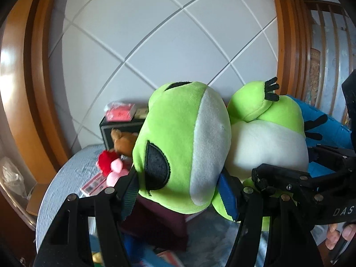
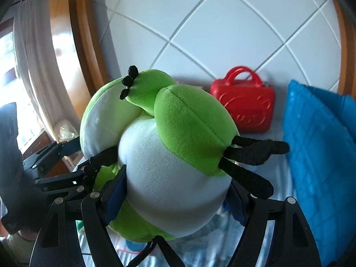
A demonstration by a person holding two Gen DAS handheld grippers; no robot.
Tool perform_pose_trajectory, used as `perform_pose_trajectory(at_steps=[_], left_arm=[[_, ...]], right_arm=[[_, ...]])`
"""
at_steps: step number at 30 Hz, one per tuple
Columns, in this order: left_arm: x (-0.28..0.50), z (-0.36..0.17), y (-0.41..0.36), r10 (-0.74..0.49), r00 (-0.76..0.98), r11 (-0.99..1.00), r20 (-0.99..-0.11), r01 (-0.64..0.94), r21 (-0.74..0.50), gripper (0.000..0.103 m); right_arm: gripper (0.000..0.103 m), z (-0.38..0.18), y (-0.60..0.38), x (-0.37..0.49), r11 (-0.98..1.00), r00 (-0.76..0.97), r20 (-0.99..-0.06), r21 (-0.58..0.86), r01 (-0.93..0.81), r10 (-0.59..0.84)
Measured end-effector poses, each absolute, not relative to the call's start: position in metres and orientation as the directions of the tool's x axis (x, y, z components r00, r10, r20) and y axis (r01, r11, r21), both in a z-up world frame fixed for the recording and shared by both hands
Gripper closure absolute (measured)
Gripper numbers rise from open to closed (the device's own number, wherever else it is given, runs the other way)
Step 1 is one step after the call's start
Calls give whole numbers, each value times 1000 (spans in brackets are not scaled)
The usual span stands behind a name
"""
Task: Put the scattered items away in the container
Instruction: 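Lift the frog plushes with both grippers and carry them over the blue crate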
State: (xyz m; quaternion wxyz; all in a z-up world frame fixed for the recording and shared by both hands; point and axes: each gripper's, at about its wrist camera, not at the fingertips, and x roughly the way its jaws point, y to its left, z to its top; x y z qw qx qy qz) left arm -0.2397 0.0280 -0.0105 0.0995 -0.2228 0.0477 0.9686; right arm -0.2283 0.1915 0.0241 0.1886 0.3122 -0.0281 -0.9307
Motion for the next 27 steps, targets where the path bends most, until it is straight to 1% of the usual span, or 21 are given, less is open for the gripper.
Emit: perform_pose_trajectory(at_steps=[7, 10, 13, 16, 20, 24, 27], left_arm=[[-247, 17, 127, 197, -903, -970, -382, -236, 55, 39], [-256, 30, 197, 208, -908, -969, -363, -241, 48, 39], [-264, 44, 272, 221, -904, -968, -366, -249, 31, 38], [-277, 54, 355, 225, -878, -966, -423, -257, 18, 37], [-302, 55, 459, 192, -817, -960, -544, -271, 68, 37], [-338, 33, 529, 133, -705, -955, -696, -280, 101, 37], [-362, 3, 557, 83, -606, -953, -791, -281, 115, 37]], right_arm=[[24, 57, 283, -233, -939, -790, -512, 125, 320, -338], [24, 73, 351, -238, -944, -809, -494, 84, 320, -319], [24, 88, 422, -243, -947, -825, -482, 33, 321, -296], [24, 102, 503, -251, -947, -819, -500, 7, 320, -280], [23, 102, 600, -277, -946, -763, -587, 16, 324, -272], [23, 80, 662, -308, -945, -681, -685, 34, 325, -259], [23, 55, 690, -334, -939, -597, -753, 80, 335, -277]])
